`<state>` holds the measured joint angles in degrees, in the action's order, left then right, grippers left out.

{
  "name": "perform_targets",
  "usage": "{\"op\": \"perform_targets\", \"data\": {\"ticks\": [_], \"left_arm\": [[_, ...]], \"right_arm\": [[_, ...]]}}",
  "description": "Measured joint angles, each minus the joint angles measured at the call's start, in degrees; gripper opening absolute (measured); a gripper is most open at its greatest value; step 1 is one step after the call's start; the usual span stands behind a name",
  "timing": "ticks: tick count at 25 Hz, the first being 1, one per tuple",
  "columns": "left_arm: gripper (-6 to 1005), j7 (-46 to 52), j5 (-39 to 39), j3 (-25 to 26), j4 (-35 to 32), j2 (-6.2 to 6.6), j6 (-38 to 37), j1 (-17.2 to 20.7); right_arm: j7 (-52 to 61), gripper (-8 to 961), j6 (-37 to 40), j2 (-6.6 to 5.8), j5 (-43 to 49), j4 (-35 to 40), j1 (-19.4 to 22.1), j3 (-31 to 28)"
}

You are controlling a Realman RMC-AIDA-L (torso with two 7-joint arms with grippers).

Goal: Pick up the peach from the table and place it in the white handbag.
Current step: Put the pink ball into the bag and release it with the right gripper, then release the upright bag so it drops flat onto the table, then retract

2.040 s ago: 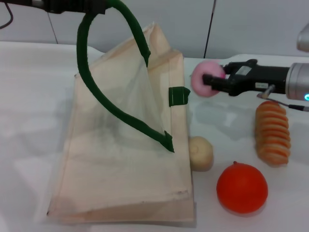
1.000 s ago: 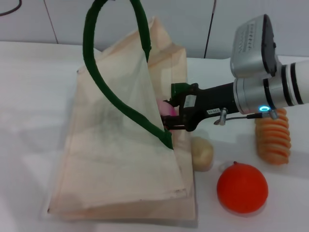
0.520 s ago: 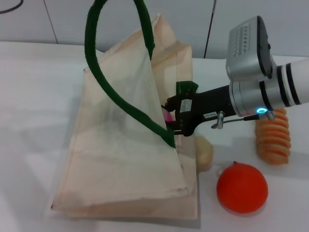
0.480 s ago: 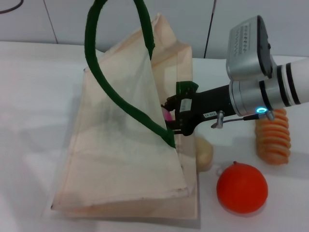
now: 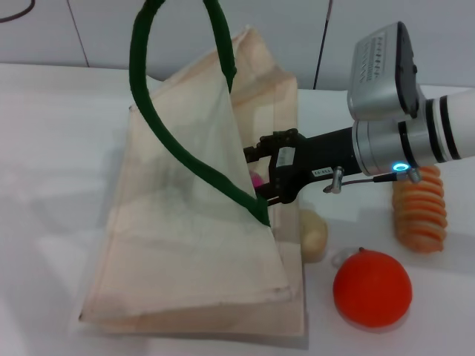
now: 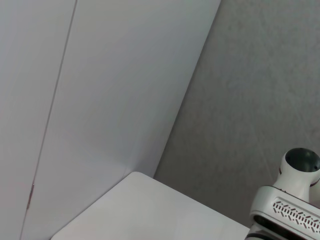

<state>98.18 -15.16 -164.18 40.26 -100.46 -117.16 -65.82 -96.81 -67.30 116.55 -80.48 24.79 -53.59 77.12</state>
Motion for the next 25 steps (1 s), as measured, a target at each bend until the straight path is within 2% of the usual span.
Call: {"op": "perform_targets", "data": {"ticks": [6,11,16,21,25], "left_arm": [[272,0.0,-0.03,0.0,0.0,0.0,0.0,0.14],[276,0.0,-0.05,0.0,0.01,0.0,0.0,0.43],[279,-0.07,-0.03,0.0,0.23,-0.05,0.12,1.33],[282,-0.34,-0.04,0.0,0.24,-0.17,0.27,2.22],[284,-0.54,0.07,0.0,0.08,-0.54,1.23,2.58]], "right_arm": [[0.25,831,1.19,-0.12,-0.03,0.0,0.34,-0.38],[0.43,894,4.89,-0.34,-1.38,0.0,1.08,-0.65],[0.79,894,12.56,-0.99,-5.78,0.56,3.82,-2.11],[-0.38,894,13.9,-1.83,-6.6,0.75,6.7,-11.51],[-3.19,894,15.16,-1.42,-6.7,0.79,8.55,-21.01]]}}
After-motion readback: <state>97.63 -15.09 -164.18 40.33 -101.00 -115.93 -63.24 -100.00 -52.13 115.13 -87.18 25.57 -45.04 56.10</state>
